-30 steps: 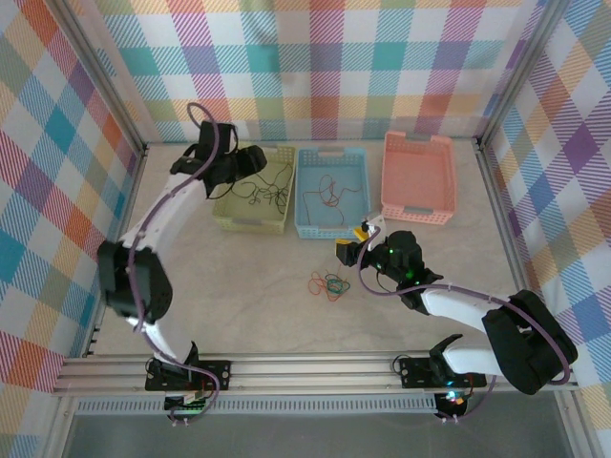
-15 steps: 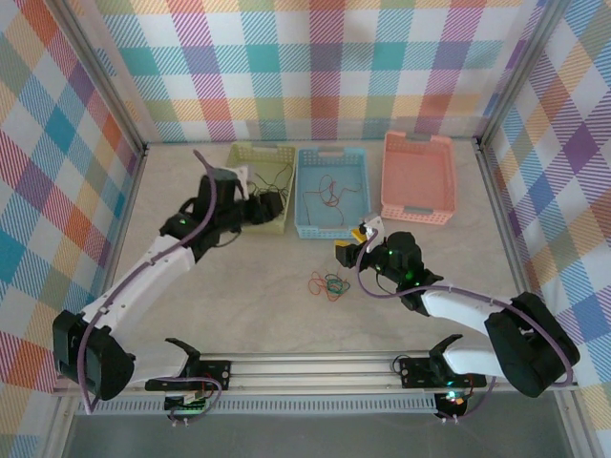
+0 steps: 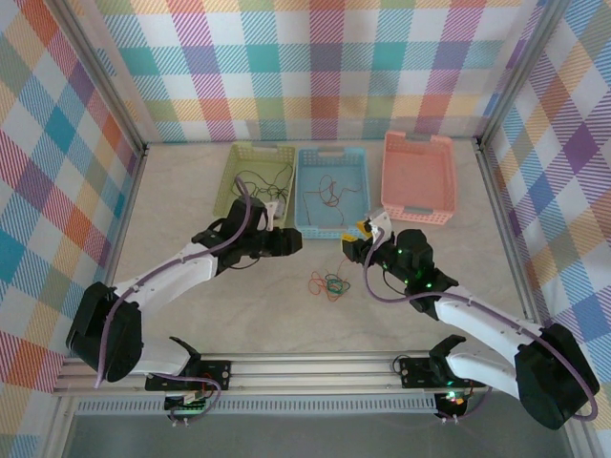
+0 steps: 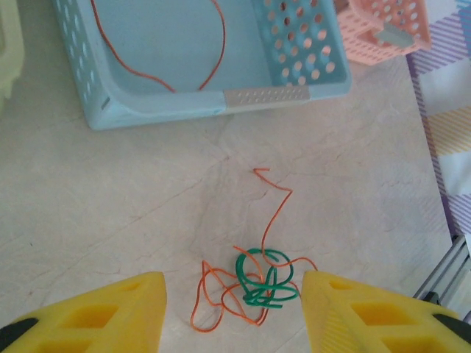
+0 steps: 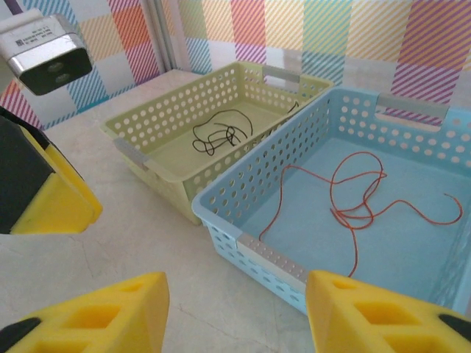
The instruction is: Untangle the cables
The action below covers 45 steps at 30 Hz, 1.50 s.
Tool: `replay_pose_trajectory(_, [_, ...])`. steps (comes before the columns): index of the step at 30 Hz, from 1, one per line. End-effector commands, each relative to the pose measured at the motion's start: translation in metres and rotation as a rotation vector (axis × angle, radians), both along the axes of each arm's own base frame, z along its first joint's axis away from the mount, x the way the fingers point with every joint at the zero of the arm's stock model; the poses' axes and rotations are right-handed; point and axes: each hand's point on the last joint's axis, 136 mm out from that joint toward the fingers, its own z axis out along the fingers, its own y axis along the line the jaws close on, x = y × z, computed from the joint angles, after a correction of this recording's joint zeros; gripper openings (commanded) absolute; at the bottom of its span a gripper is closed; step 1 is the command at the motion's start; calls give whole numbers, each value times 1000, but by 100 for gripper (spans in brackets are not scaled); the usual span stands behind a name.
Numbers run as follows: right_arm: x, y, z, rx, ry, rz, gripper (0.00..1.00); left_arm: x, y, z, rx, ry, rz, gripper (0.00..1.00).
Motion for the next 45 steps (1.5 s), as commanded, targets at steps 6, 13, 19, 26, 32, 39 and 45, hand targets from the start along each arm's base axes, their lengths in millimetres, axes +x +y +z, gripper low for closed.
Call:
replay_pose_trajectory(6, [-3, 8, -4, -77, 38, 58, 51, -12, -13, 0, -42, -8, -45, 50])
replay_pose_trajectory(13, [-1, 6, -20, -37, 221, -1, 54, -16, -14, 1, -25, -22, -47, 50])
replay_pose_trajectory(19, [-13, 3, -5, -13, 307, -23, 54, -17, -9, 3, 8, -48, -34, 50])
replay_pose_trajectory(26, [-22, -20, 26, 39, 388, -139, 56, -17, -11, 0, 25, -50, -39, 50])
replay_pose_trajectory(32, [-49, -10, -19, 49, 738, -131, 52, -17, -14, -5, 33, -35, -42, 50])
replay_pose_trajectory(39, [-57, -1, -73, -39, 1006, -173, 48, -17, -14, -5, 39, -38, -43, 50])
replay_pose_trajectory(45, [-48, 2, -102, -112, 1100, -225, 47, -18, -12, -3, 44, -47, -42, 50])
